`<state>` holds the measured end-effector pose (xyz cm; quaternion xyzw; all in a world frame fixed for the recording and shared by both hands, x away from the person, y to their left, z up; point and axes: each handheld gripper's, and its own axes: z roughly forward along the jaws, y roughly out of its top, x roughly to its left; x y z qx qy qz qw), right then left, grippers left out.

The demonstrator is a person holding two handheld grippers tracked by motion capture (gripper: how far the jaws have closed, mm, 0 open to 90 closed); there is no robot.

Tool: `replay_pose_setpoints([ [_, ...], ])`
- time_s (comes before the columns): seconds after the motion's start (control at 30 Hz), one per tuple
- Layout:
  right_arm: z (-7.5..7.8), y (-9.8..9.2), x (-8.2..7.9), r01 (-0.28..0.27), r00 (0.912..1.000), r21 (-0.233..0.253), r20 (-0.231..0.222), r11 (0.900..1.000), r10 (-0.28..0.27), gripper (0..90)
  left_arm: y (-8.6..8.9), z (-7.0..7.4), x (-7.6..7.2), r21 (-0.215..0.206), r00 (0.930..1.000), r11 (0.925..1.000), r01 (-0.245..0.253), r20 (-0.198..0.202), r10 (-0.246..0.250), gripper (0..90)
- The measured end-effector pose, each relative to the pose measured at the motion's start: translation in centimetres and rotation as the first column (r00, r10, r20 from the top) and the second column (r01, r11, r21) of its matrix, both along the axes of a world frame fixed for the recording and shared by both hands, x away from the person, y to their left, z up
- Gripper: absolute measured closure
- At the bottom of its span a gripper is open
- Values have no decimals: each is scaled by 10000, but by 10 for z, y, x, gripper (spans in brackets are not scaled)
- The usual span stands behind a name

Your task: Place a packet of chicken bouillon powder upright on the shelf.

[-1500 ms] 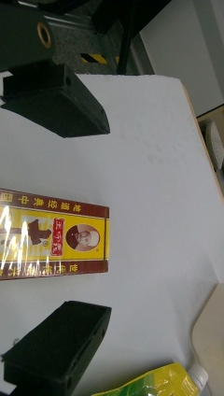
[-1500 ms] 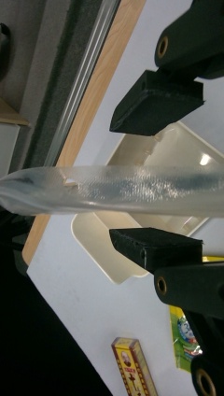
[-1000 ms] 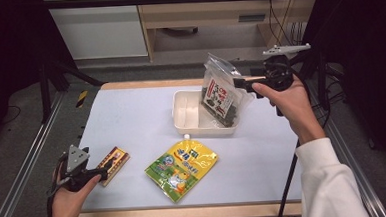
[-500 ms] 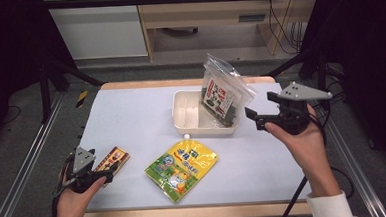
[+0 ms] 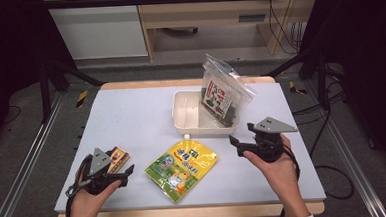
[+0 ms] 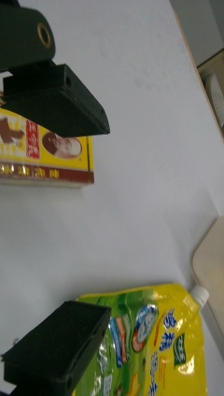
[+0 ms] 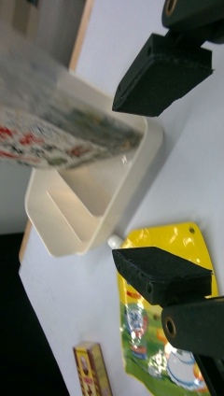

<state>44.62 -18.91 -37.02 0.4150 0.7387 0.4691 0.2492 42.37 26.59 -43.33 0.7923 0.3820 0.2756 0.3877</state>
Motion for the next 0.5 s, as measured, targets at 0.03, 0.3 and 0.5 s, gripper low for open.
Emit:
replay_pose_setpoints([
  [0.03, -4, 3, 1, -129, 9998, 39, -123, 9999, 129, 245, -4, -1, 0, 1, 9999, 9999, 127, -43, -127, 102],
  [0.3, -37, 20, 10, -489, 9944, 139, -930, 9987, 500, 181, -24, -7, 0, -23, 9977, 9984, 561, -372, -562, 96],
  [0.5, -64, 38, 11, -819, 9766, 258, -1974, 9963, 854, 330, -35, -12, 0, 172, 9951, 9965, 823, -567, -812, 113],
])
